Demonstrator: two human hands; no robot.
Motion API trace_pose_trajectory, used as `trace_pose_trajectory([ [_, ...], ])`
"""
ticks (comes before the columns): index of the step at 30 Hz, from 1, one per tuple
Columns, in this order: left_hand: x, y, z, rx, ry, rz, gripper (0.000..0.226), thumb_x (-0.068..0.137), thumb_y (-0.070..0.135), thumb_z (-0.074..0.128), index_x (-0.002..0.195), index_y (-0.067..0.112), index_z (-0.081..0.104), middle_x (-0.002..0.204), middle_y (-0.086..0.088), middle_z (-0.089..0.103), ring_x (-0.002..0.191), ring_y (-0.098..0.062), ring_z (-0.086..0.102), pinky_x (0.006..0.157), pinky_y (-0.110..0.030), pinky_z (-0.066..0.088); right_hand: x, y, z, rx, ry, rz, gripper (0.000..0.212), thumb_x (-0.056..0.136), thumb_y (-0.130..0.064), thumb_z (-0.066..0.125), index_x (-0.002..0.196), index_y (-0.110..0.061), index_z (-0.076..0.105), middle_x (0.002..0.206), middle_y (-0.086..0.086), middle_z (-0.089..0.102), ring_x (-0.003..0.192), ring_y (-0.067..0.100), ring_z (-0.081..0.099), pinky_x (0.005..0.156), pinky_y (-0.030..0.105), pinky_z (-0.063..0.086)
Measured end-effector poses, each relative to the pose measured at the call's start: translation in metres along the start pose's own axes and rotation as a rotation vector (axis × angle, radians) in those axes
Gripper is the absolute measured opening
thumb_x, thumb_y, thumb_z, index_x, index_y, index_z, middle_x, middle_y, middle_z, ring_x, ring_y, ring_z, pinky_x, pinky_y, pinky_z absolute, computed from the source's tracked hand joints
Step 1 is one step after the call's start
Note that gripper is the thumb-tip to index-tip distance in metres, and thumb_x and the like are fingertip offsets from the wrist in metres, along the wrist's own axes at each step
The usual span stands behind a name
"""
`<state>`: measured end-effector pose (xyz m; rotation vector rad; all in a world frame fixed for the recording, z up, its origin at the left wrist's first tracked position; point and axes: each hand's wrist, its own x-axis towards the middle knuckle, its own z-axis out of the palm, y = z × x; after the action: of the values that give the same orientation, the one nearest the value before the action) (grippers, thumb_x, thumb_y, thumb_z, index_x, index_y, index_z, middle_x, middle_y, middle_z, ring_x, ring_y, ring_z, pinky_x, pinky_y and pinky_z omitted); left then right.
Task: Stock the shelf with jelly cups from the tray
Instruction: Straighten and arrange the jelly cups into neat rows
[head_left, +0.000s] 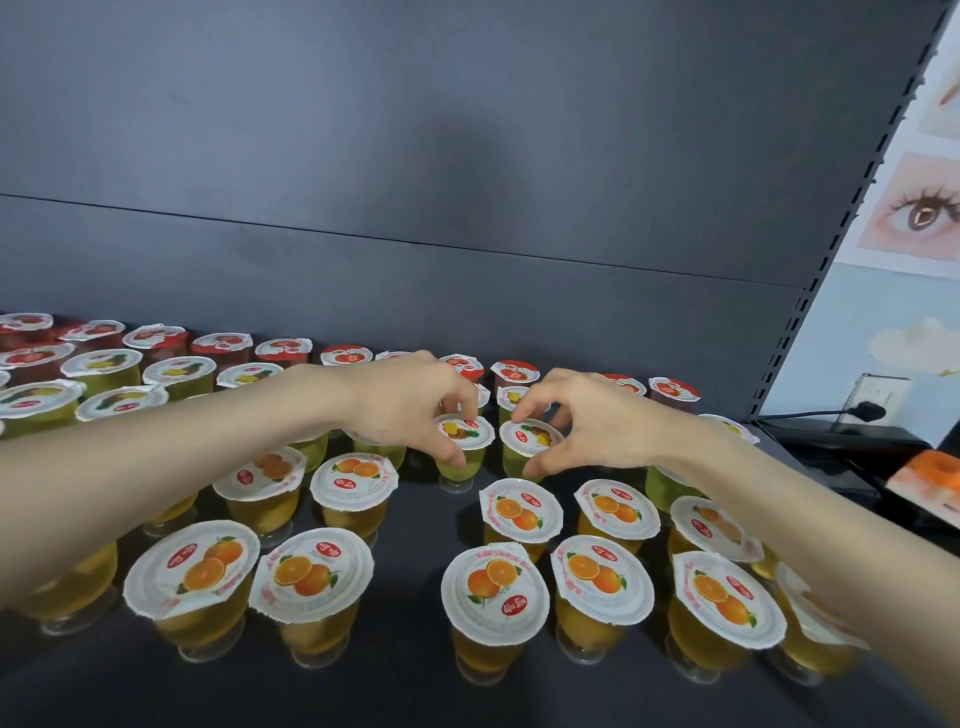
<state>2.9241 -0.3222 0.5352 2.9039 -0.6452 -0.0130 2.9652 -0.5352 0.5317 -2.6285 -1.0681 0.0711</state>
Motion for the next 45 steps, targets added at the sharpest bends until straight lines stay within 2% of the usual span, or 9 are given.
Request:
trace_pose_trajectory([
  [8, 0.0, 0.0, 0.002, 0.059, 0.034, 0.035, 0.035, 0.079, 0.045, 0.069, 0.106, 0.025, 0.062, 0.102, 0.004, 0.062, 0.089, -0.013, 0.058, 0.076, -0.036, 0.055, 0.0, -0.002, 0.003, -0.027, 0.028, 0.015, 0.039, 0.076, -0.029, 0.078, 0.112, -0.026, 0.063, 0.11, -0.013, 0.048, 0.091, 0.006, 0.054, 0.068, 0.013, 0.049],
  [14, -0.002, 0.004, 0.004, 0.124, 0.054, 0.047, 0.027, 0.08, 0.048, 0.066, 0.091, 0.026, 0.056, 0.09, 0.0, 0.062, 0.08, -0.016, 0.059, 0.067, -0.035, 0.055, -0.001, -0.004, 0.005, -0.046, 0.042, 0.006, 0.037, 0.079, -0.028, 0.076, 0.113, -0.022, 0.064, 0.11, -0.011, 0.05, 0.09, 0.007, 0.053, 0.065, 0.012, 0.045],
  [21, -0.012, 0.013, -0.001, 0.202, 0.036, 0.018, 0.042, 0.084, 0.047, 0.062, 0.118, 0.022, 0.059, 0.107, 0.001, 0.055, 0.092, -0.012, 0.052, 0.075, -0.03, 0.051, -0.011, -0.009, 0.002, -0.056, 0.049, -0.002, 0.035, 0.08, -0.031, 0.074, 0.113, -0.023, 0.064, 0.115, -0.009, 0.051, 0.098, 0.009, 0.053, 0.074, 0.016, 0.049],
  [24, -0.02, 0.022, -0.008, 0.138, 0.114, 0.017, 0.04, 0.088, 0.044, 0.059, 0.12, 0.019, 0.06, 0.109, 0.003, 0.054, 0.093, -0.011, 0.052, 0.078, -0.027, 0.048, -0.022, -0.009, -0.006, -0.032, 0.098, 0.006, 0.035, 0.082, -0.036, 0.071, 0.114, -0.023, 0.064, 0.119, -0.007, 0.052, 0.105, 0.01, 0.054, 0.085, 0.027, 0.053],
  [26, -0.026, 0.031, -0.011, 0.036, 0.143, 0.023, 0.037, 0.089, 0.041, 0.059, 0.117, 0.018, 0.063, 0.11, 0.003, 0.059, 0.095, -0.01, 0.057, 0.079, -0.025, 0.049, -0.032, -0.009, -0.011, 0.008, 0.117, 0.019, 0.033, 0.083, -0.036, 0.07, 0.113, -0.024, 0.064, 0.118, -0.008, 0.053, 0.106, 0.01, 0.055, 0.087, 0.03, 0.054],
  [30, -0.034, 0.051, -0.009, -0.156, 0.059, 0.029, 0.034, 0.085, 0.042, 0.063, 0.112, 0.021, 0.065, 0.105, 0.009, 0.065, 0.094, -0.004, 0.061, 0.074, -0.013, 0.051, -0.057, -0.008, -0.016, 0.092, 0.083, 0.016, 0.028, 0.084, -0.033, 0.07, 0.109, -0.023, 0.065, 0.109, -0.011, 0.063, 0.1, 0.007, 0.061, 0.079, 0.023, 0.056],
  [33, -0.037, 0.065, -0.005, -0.249, -0.025, 0.021, 0.035, 0.085, 0.041, 0.063, 0.113, 0.021, 0.064, 0.107, 0.009, 0.065, 0.095, -0.003, 0.062, 0.077, -0.014, 0.052, -0.073, -0.007, -0.015, 0.173, 0.043, 0.026, 0.026, 0.082, -0.032, 0.071, 0.106, -0.024, 0.064, 0.1, -0.013, 0.063, 0.094, 0.003, 0.063, 0.071, 0.015, 0.053],
  [40, -0.035, 0.087, -0.004, -0.237, -0.164, -0.026, 0.043, 0.085, 0.037, 0.065, 0.122, 0.015, 0.059, 0.116, 0.004, 0.064, 0.103, -0.01, 0.06, 0.088, -0.023, 0.05, -0.08, -0.013, -0.013, 0.153, -0.072, 0.04, 0.031, 0.083, -0.038, 0.069, 0.109, -0.022, 0.063, 0.104, -0.007, 0.066, 0.093, 0.007, 0.064, 0.081, 0.028, 0.057],
  [45, -0.031, 0.086, -0.003, -0.212, -0.14, -0.057, 0.044, 0.083, 0.039, 0.068, 0.12, 0.017, 0.059, 0.117, 0.003, 0.063, 0.104, -0.013, 0.06, 0.09, -0.028, 0.051, -0.075, -0.015, -0.013, 0.115, -0.091, 0.041, 0.028, 0.083, -0.033, 0.07, 0.108, -0.019, 0.067, 0.101, -0.004, 0.067, 0.091, 0.01, 0.064, 0.084, 0.033, 0.057],
])
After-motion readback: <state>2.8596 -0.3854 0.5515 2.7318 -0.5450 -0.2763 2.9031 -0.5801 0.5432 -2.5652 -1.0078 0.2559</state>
